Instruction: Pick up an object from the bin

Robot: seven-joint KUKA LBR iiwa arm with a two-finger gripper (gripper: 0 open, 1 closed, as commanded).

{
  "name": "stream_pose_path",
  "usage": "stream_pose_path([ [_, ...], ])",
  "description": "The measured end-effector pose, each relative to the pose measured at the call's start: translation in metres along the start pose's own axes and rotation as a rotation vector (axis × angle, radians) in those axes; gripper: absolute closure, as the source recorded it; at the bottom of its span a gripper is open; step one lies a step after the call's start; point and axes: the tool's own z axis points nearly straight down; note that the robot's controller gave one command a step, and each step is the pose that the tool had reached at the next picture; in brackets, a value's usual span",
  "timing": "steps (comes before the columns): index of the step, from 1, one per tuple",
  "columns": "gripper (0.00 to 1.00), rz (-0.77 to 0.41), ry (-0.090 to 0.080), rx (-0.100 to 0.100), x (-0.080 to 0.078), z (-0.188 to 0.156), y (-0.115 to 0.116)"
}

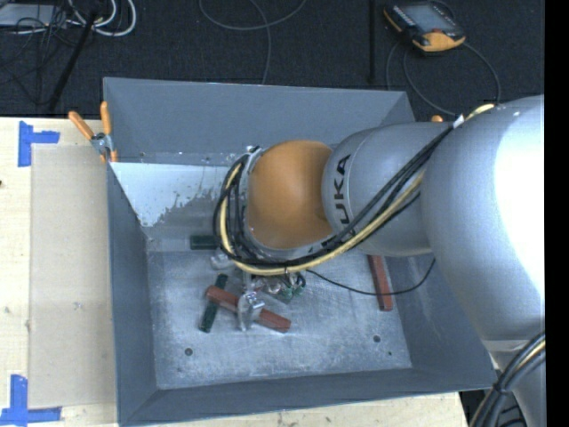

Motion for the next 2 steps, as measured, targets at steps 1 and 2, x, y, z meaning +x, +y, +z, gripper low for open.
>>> stream_pose_path([
  [1, 0.0, -0.086, 0.0, 0.001, -0.011, 0.0, 0.019],
  [2, 1.0, -0.398, 0.003, -0.005, -0.028, -0.002, 0.026],
])
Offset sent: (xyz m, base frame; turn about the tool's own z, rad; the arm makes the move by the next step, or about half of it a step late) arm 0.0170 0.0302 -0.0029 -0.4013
